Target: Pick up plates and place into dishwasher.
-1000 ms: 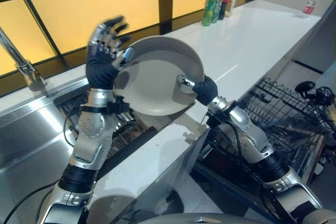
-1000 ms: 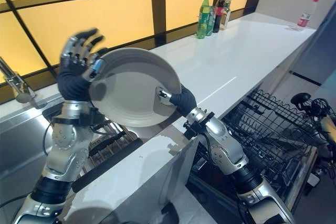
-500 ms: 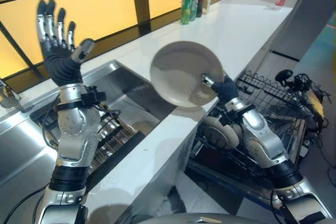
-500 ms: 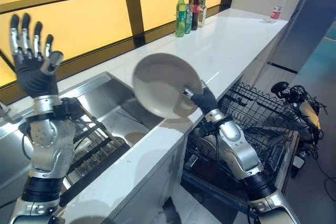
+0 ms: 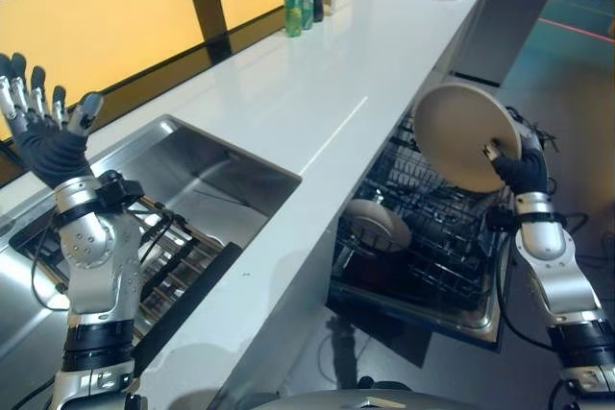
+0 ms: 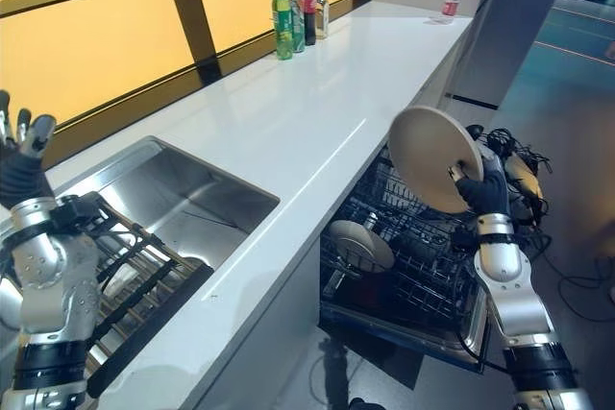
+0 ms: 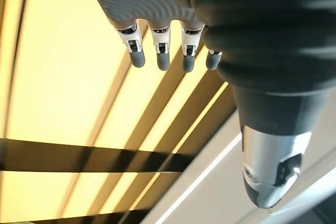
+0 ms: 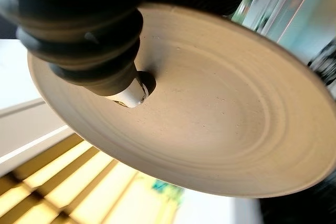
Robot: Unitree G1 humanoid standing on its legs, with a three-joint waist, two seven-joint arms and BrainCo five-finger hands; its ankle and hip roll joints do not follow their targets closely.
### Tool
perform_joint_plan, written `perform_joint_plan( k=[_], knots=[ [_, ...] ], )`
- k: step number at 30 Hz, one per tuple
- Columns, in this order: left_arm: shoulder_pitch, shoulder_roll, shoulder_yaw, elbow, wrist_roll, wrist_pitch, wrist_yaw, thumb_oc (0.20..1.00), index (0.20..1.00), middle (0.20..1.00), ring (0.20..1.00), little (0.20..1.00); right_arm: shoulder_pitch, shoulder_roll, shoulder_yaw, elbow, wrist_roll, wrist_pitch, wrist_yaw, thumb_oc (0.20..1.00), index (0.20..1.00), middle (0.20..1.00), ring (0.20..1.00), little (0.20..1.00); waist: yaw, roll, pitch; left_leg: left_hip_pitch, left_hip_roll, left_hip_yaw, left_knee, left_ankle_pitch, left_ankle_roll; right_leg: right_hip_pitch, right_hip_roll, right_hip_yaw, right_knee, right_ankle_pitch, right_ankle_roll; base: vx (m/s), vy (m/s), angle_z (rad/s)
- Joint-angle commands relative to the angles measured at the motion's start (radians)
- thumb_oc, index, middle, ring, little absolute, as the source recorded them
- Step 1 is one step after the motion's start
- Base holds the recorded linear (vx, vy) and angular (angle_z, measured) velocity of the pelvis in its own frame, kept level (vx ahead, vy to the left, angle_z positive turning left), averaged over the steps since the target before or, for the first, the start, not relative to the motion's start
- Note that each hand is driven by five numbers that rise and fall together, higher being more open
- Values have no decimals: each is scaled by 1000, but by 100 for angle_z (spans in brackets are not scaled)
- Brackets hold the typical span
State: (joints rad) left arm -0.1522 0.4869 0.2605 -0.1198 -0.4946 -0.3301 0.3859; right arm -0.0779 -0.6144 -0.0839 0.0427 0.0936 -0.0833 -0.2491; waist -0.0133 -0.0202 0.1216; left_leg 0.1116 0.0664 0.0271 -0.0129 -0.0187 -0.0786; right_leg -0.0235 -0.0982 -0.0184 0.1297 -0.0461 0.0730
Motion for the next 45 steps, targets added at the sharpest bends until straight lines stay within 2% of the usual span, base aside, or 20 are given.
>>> perform_joint_plan(
  k=[1, 2, 3, 5, 7, 11, 17, 24, 28, 32, 38, 45],
  knots=[
    [-41, 87, -10, 35, -1, 1, -16, 1000, 1000, 1000, 1000, 1000, -36, -65, -42, 0, -77, -66, -71, 200, 200, 200, 200, 200, -27, -37, -21, -79, -84, -81, 161, -131, 72, -14, -107, 46, 13, 46, 86, 63, -359, -17],
    [-60, 104, -20, 46, -18, 10, -5, 1000, 1000, 1000, 1000, 1000, -42, -73, -33, 12, -85, -58, -91, 200, 200, 200, 200, 200, -43, -35, -11, -66, -69, -82, 157, -154, 59, -42, -136, 81, -7, 81, 106, 54, -388, -13],
    [-75, 120, -28, 64, -28, 11, 4, 1000, 1000, 1000, 1000, 1000, -59, -76, -23, 30, -110, -41, -105, 200, 200, 200, 200, 200, -55, -30, 4, -63, -47, -75, 161, -166, 54, -68, -134, 112, -2, 90, 120, 40, -364, -8],
    [-73, 120, -23, 58, -24, 22, 6, 1000, 1000, 1000, 1000, 1000, -67, -83, -23, 55, -103, -48, -102, 200, 200, 200, 200, 200, -54, -29, 17, -79, -33, -70, 177, -159, 48, -73, -121, 125, 4, 78, 123, -30, -302, 4],
    [-65, 125, -28, 53, -30, 32, 12, 1000, 1000, 1000, 1000, 1000, -63, -97, -39, 87, -80, -63, -97, 200, 200, 200, 200, 200, -44, -23, 34, -114, -6, -78, 211, -161, 32, -56, -105, 104, 2, 48, 118, -30, -382, 4],
    [-61, 142, -22, 42, -39, 58, 12, 1000, 1000, 1000, 1000, 1000, -55, -111, -39, 112, -83, -61, -117, 200, 200, 200, 200, 200, -39, -9, 62, -160, 43, -97, 234, -134, 7, -73, -59, 78, 30, 13, 86, -17, -291, 2],
    [-104, 151, -49, 73, -48, 38, 48, 1000, 1000, 1000, 1000, 1000, -144, -172, 12, 183, -92, -58, -140, 200, 200, 200, 200, 200, -52, 38, 133, -253, 99, -122, 273, -80, -27, -152, -6, 52, 123, -35, 34, -101, -150, 20],
    [-145, 153, -79, 79, -57, 9, 111, 1000, 1000, 1000, 1000, 1000, -281, -284, 82, 306, -110, -99, -119, 200, 200, 200, 200, 200, -58, 84, 212, -367, 108, -143, 318, -40, -49, -273, 18, 41, 231, -71, -2, -131, -42, 11],
    [-159, 174, -91, 87, -63, -15, 136, 1000, 1000, 1000, 1000, 1000, -346, -359, 124, 371, -135, -126, -131, 200, 200, 200, 200, 200, -51, 98, 247, -433, 106, -154, 341, -22, -51, -337, 30, 31, 278, -80, -16, -103, -71, 1],
    [-158, 193, -92, 90, -72, -36, 137, 1000, 1000, 1000, 1000, 1000, -390, -411, 168, 418, -173, -153, -116, 200, 200, 200, 200, 200, -37, 102, 267, -479, 110, -164, 350, -3, -53, -368, 41, 18, 307, -95, -28, -44, -93, 1],
    [-175, 237, -90, 102, -88, -28, 130, 1000, 1000, 1000, 1000, 1000, -445, -459, 252, 482, -229, -183, -96, 200, 200, 200, 200, 200, -14, 96, 279, -512, 131, -174, 350, 18, -55, -380, 56, -8, 329, -112, -43, 13, -111, 2],
    [-166, 260, -75, 110, -90, -30, 113, 1000, 1000, 1000, 1000, 1000, -476, -444, 316, 489, -247, -210, -26, 200, 200, 200, 200, 200, 12, 86, 294, -539, 155, -192, 366, 30, -59, -370, 71, -33, 346, -129, -55, 60, -97, 8]
  ],
)
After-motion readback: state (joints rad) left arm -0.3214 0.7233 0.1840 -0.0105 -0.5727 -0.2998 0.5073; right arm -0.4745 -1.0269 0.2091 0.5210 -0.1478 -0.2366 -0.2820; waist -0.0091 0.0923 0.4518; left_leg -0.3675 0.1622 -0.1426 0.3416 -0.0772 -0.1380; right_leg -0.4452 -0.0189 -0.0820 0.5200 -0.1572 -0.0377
